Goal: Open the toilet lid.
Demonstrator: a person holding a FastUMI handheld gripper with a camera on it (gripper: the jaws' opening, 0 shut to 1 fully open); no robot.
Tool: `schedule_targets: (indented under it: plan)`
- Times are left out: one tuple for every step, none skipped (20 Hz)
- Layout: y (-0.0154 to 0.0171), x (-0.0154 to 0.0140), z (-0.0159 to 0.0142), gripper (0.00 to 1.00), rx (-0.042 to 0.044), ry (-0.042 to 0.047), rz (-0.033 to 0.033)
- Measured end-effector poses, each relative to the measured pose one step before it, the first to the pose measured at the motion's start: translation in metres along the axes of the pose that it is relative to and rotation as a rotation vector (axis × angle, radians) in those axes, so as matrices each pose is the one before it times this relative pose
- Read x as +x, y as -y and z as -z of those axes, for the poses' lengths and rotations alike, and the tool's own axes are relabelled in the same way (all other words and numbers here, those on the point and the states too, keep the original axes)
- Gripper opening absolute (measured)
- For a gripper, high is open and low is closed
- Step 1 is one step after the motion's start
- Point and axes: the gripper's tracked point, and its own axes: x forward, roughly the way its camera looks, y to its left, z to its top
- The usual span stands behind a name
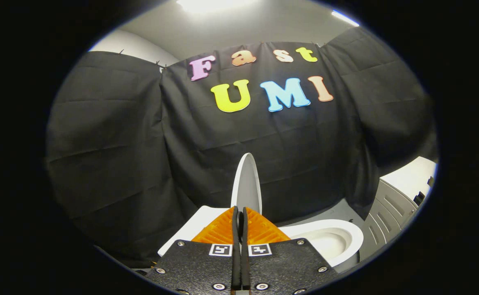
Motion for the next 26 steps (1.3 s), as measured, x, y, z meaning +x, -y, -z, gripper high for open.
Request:
schedule_targets:
  plan:
    - [-0.00576, 0.00076, 0.00078, 0.00, -0.01897, 0.00100, -0.00469]
    - [-0.00380, 0.00161, -0.00034, 0.00, -0.01205, 0.00483, -0.00415]
    - [-0.00355, 0.00071, 0.00080, 0.00, -0.00642, 0.00321, -0.00804]
    - [-0.00471, 0.00122, 0.00093, 0.00, 0.00253, 0.00065, -0.01050]
    - [-0.00705, 0.00165, 0.00173, 0.00, 0.00335, -0.00120, -0.01248]
    - [-0.00645, 0.00249, -0.00037, 0.00, -0.00088, -0.00342, -0.01009]
    - [-0.00693, 0.00081, -0.00051, 0.00, -0.00682, -0.00044, -0.00690]
    - [-0.00551, 0.00063, -0.00073, 0.00, -0.01590, 0.00039, -0.00476]
    - [-0.00420, 0.00012, 0.00075, 0.00, -0.01807, 0.00066, -0.00553]
    - [-0.00467, 0.00192, -0.00010, 0.00, -0.01869, 0.00283, -0.00580]
    - [-0.00485, 0.00108, 0.00159, 0.00, -0.01366, -0.00005, -0.00791]
    - [-0.00300, 0.00234, 0.00042, 0.00, -0.01064, 0.00278, -0.00745]
    - [-0.00432, 0.00126, 0.00190, 0.00, -0.00168, 0.00154, -0.00689]
    - [-0.00318, 0.00075, 0.00077, 0.00, 0.00397, 0.00069, -0.00500]
    - [-0.00432, 0.00173, 0.00081, 0.00, 0.00520, -0.00243, -0.00603]
    - [-0.00308, 0.00164, 0.00025, 0.00, 0.00553, -0.00093, -0.00428]
    - [-0.00576, 0.00137, 0.00025, 0.00, 0.00278, -0.00444, -0.00744]
    - [-0.00505, 0.00183, -0.00008, 0.00, -0.00016, -0.00211, -0.00800]
    - [-0.00531, 0.00070, 0.00164, 0.00, -0.00329, -0.00473, -0.01065]
    - [-0.00515, 0.00122, 0.00028, 0.00, -0.01030, -0.00222, -0.00966]
    - [-0.00512, 0.00131, -0.00105, 0.01, -0.01977, 0.00035, -0.00651]
    - [-0.00288, 0.00110, -0.00111, 0.00, -0.01753, -0.00157, -0.00442]
    - [-0.00253, 0.00321, 0.00284, 0.00, -0.00225, -0.00649, -0.00851]
    - [-0.00367, 0.00264, 0.00181, 0.00, 0.01122, -0.00585, -0.01091]
    - [-0.00756, 0.00294, 0.00298, 0.00, 0.01583, -0.00953, -0.01414]
    - [-0.00569, 0.00285, 0.00056, 0.00, 0.00925, -0.00425, -0.01323]
